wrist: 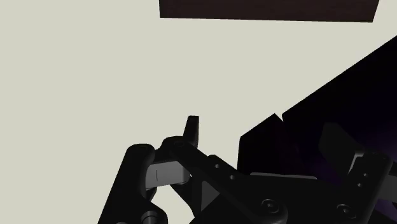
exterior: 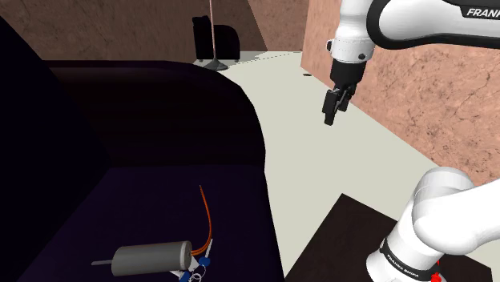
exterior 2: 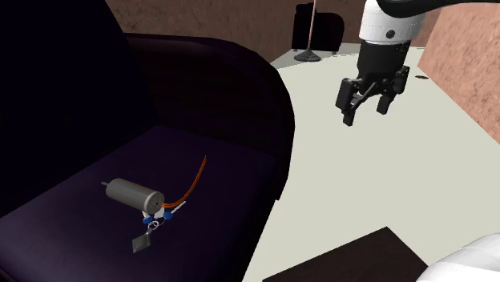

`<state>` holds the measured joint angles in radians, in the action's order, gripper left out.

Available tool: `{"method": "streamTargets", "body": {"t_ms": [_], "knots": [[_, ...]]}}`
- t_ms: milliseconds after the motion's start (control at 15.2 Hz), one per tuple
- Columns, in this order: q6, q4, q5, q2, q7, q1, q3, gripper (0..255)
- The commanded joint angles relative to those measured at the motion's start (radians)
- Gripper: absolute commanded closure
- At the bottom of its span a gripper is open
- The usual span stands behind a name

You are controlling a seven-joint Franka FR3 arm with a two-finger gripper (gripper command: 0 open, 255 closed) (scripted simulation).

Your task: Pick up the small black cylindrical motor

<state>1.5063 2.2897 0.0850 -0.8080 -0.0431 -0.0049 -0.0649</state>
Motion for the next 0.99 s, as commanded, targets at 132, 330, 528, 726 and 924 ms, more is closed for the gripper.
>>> {"method": "streamTargets", "body": {"t_ms": [132, 330, 528, 726, 924], "knots": [[0.021, 0.016, -0.036, 0.009, -0.068, 0.005, -0.044, 0], [0.056, 0.03, -0.089, 0.035, -0.169, 0.012, -0.111, 0], [0.097, 0.031, -0.137, 0.074, -0.269, 0.016, -0.178, 0], [0.14, 0.02, -0.178, 0.126, -0.368, 0.017, -0.247, 0], [0.186, -0.004, -0.21, 0.192, -0.468, 0.014, -0.315, 0]]}}
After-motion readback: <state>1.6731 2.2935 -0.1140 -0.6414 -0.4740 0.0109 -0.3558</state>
